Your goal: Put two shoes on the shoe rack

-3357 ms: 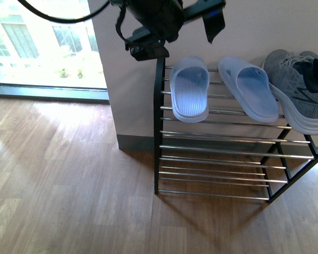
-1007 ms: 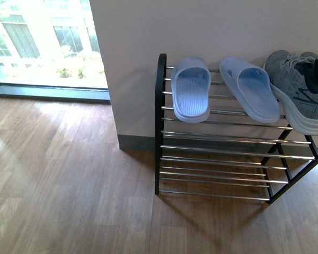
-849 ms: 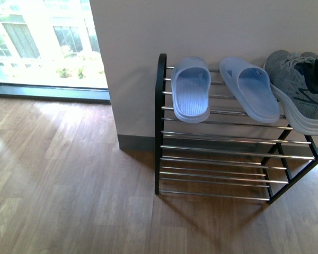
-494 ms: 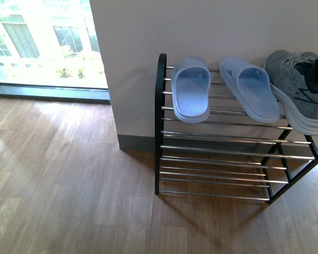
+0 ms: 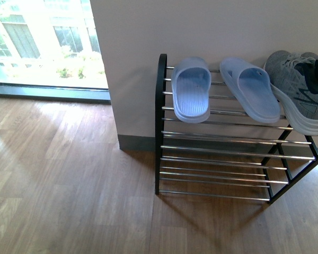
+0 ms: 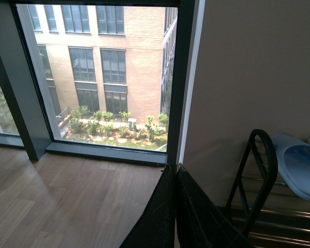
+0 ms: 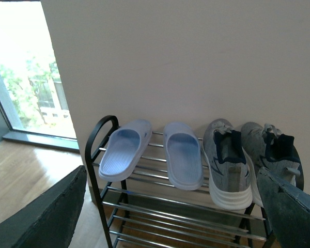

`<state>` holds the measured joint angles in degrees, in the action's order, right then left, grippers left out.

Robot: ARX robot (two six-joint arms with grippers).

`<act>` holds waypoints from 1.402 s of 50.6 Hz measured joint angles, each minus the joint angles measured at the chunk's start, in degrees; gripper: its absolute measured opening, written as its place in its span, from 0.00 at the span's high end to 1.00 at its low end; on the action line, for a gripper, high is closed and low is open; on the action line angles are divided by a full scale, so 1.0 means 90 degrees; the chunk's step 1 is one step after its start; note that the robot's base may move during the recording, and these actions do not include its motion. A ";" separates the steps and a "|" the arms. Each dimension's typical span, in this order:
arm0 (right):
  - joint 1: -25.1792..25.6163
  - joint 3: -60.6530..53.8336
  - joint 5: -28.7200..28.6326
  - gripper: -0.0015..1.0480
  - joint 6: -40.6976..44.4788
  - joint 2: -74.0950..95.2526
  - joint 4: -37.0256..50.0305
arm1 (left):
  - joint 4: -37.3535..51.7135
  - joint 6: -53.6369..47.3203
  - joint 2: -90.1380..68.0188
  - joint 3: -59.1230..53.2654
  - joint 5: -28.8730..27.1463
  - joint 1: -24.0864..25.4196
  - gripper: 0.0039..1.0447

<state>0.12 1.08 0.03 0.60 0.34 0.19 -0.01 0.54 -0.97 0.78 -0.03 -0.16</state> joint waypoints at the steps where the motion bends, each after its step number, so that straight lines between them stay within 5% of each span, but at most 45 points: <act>1: 0.0000 0.0000 -0.0002 0.09 0.0000 0.0000 0.0000 | -0.0002 0.0000 0.0000 0.0000 0.0002 0.0000 0.99; 7: 0.0000 0.0000 -0.0002 0.09 -0.0002 -0.0005 0.0000 | 0.0000 0.0002 0.0002 0.0000 0.0002 0.0000 0.99; 38: 0.0000 0.0000 -0.0002 0.09 0.0000 -0.0002 0.0000 | 0.0000 -0.0010 0.0002 0.0000 0.0002 0.0000 0.07; 71: 0.0000 0.0000 -0.0005 0.09 -0.0005 -0.0007 -0.0012 | 0.0000 -0.0012 0.0005 0.0000 0.0002 0.0000 0.09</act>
<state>0.12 1.08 -0.01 0.56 0.27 0.08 -0.01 0.43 -0.93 0.78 -0.01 -0.16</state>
